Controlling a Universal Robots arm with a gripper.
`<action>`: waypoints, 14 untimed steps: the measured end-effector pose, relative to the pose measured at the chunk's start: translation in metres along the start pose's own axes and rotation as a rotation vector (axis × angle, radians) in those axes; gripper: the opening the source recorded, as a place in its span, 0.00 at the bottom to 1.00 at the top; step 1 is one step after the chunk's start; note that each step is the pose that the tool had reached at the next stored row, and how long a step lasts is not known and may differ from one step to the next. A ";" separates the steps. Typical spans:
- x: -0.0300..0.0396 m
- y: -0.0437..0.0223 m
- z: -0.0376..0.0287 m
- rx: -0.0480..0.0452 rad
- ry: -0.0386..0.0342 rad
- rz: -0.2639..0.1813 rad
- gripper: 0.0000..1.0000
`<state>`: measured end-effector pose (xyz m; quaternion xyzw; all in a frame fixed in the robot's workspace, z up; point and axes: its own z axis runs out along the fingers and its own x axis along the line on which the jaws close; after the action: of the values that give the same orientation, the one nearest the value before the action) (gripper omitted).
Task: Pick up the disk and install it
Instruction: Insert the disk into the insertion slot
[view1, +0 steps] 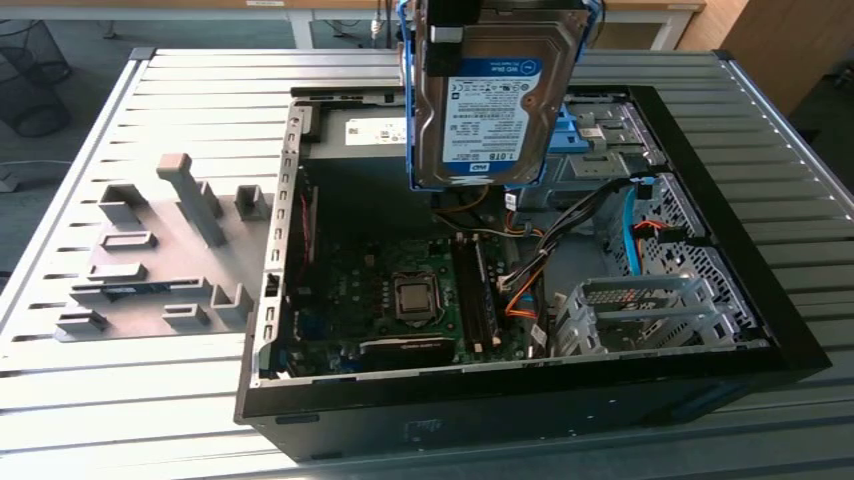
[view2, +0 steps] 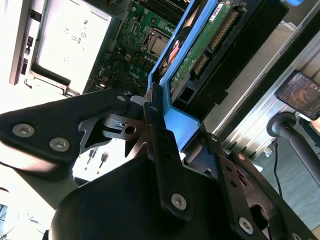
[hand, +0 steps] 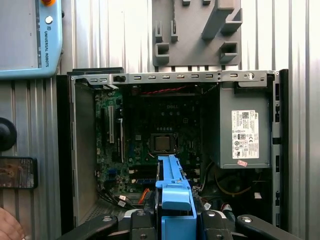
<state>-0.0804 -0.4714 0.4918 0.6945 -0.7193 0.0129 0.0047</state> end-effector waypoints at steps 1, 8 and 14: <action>0.0000 0.0000 0.0000 0.0000 0.0001 0.000 0.36; 0.0009 -0.0001 0.0000 0.0000 0.0001 0.000 0.36; 0.0120 -0.0004 0.0004 0.0001 -0.0001 0.000 0.36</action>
<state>-0.0804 -0.4834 0.4917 0.6945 -0.7193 0.0129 0.0046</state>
